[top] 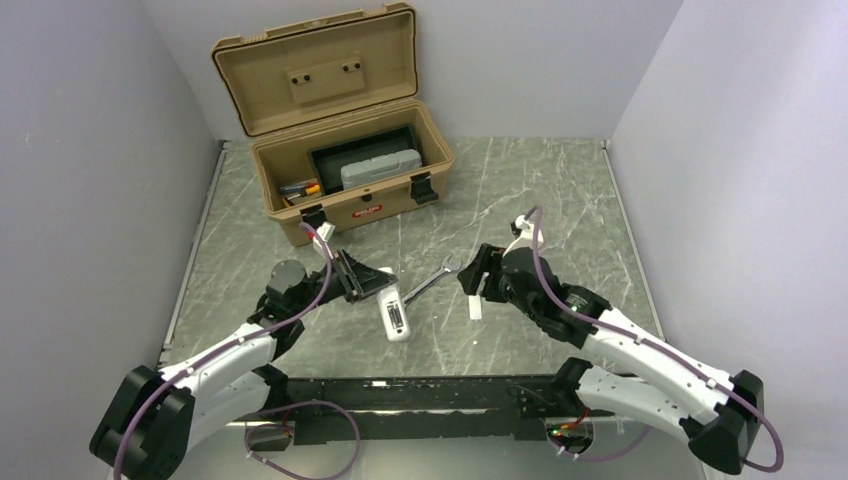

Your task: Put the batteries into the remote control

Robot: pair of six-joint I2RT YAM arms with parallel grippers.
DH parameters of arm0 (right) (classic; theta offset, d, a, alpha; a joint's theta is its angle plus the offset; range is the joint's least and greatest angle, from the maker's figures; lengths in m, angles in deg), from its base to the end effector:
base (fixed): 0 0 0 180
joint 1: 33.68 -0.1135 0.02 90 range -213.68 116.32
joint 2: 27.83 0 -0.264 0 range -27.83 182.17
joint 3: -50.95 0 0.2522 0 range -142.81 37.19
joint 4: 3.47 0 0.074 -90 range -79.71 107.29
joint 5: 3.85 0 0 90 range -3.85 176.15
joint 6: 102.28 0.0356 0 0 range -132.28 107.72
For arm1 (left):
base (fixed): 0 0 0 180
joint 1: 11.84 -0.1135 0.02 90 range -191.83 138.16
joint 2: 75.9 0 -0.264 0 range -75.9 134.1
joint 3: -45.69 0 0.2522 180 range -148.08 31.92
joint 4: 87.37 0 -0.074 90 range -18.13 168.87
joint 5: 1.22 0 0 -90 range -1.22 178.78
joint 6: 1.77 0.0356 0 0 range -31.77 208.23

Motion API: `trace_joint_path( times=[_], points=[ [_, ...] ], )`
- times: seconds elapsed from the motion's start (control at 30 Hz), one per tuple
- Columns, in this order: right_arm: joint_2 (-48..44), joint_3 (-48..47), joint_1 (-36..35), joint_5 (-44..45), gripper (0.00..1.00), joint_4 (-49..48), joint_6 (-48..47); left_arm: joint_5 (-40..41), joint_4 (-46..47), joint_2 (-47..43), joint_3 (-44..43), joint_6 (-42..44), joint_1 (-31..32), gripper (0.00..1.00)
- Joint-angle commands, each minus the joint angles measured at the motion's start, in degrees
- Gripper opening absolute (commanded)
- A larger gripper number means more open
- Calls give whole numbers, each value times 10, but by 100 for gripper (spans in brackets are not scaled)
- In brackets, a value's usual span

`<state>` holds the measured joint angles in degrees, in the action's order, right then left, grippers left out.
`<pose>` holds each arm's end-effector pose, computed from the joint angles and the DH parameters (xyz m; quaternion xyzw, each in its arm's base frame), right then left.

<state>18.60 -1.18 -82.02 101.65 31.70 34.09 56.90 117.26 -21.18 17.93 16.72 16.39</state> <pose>0.1289 0.1306 0.2765 0.0532 0.8569 0.2884 0.4240 0.1642 -0.1095 0.2104 -0.0790 0.7149 -0.6369 0.2778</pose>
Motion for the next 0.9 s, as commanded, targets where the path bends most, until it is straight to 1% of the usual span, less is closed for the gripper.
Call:
trace_joint_path(
  times=[0.0,0.1,0.27,0.53,0.87],
  points=[
    [34,-49,2,105,69,139,21,-15,-2,-10,-11,20,-3,0],
    [58,-56,7,105,69,161,11,-17,11,-4,-7,14,-4,0],
    [145,-59,14,45,64,152,-23,-22,20,4,-4,13,-4,0],
    [228,-27,17,41,59,77,-36,-21,22,6,-3,14,-4,0],
    [317,-15,24,37,58,21,-44,-30,32,24,-5,14,-5,0]
  ],
)
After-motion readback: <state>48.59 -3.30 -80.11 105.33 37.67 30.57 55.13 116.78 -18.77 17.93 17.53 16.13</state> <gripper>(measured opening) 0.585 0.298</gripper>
